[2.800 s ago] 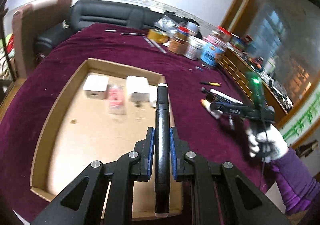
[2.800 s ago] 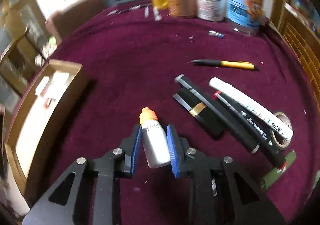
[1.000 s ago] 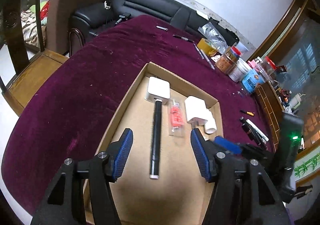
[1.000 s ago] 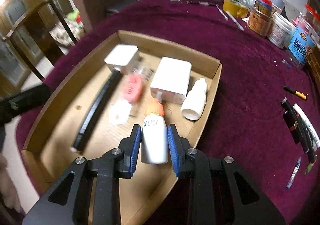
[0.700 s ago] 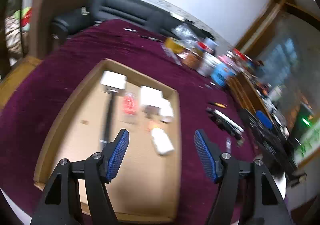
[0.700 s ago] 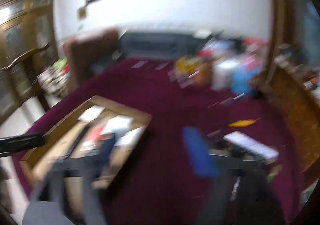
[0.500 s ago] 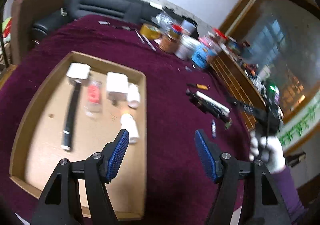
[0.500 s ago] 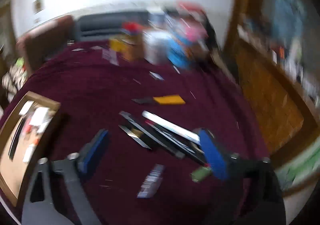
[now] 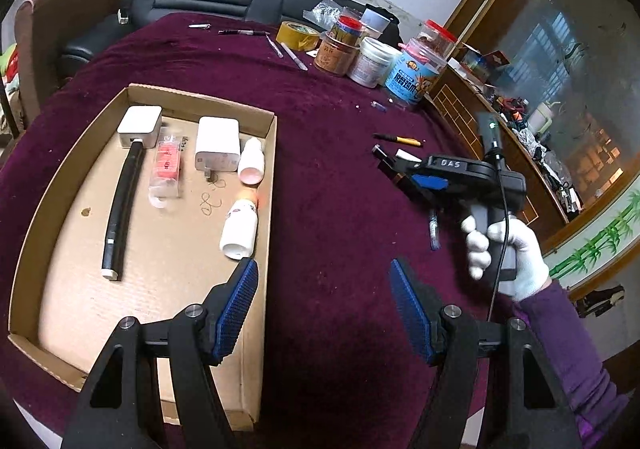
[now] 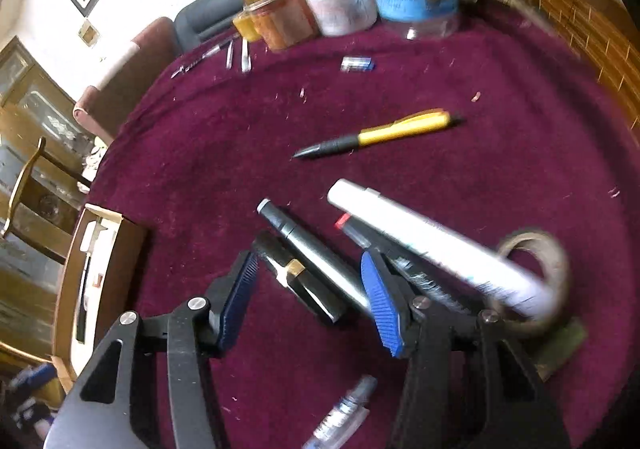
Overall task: Organize rigid objects
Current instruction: 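Grasp the black marker with the right gripper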
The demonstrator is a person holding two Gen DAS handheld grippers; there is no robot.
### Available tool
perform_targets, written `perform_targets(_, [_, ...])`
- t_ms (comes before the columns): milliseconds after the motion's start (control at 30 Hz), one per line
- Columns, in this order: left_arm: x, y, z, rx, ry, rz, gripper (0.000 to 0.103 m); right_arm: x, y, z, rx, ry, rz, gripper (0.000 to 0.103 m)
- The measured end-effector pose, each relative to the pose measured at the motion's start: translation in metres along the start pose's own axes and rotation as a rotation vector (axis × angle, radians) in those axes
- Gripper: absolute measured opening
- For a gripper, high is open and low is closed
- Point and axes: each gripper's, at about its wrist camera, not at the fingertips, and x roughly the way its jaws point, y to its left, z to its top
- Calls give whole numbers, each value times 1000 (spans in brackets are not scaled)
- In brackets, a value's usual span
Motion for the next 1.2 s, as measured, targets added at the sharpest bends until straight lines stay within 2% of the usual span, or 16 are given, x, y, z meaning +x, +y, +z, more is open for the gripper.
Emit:
perform_targets(33, [2, 1, 0, -6, 6, -4, 62, 0, 3, -3, -3, -20, -3, 54])
perform_targets(133, [8, 3, 1, -17, 21, -11, 62, 1, 10, -22, 11, 50, 129, 53])
perform_targets(200, [11, 3, 0, -15, 30, -21, 62, 0, 22, -35, -25, 77, 159, 53])
perform_targets(267, [15, 0, -2, -7, 43, -33, 62, -7, 29, -44, -43, 40, 135, 53])
perform_targets(367, [17, -3, -4, 4, 52, -40, 62, -16, 42, -50, -103, -26, 22, 53])
perform_targets(467, [18, -5, -4, 7, 53, -35, 62, -13, 61, -58, -170, -16, -27, 52])
perform_targets(500, [18, -5, -4, 7, 54, -35, 62, -6, 70, -60, -209, -16, -91, 52])
perform_targets(600, [19, -7, -3, 20, 63, -35, 62, 9, 73, -59, -254, -30, -248, 37])
perform_targets(633, [19, -9, -3, 29, 65, -35, 62, 12, 70, -57, -246, -34, -295, 20])
perform_targets(667, [19, -11, -2, 40, 65, -32, 62, 10, 65, -57, -230, -45, -310, 13])
perform_targets(767, [20, -17, 3, 76, 65, -15, 62, -4, 47, -63, -141, -31, -273, 12])
perform_targets(867, [35, -29, 14, 109, 85, -18, 62, -12, 38, -69, -126, -40, -275, 12])
perform_targets(1033, [83, -56, 39, 127, 121, -18, 62, -8, 39, -57, -157, -59, -276, 12])
perform_targets(1200, [133, -66, 66, 112, 144, 54, 61, -12, 30, -58, -122, -93, -216, 12])
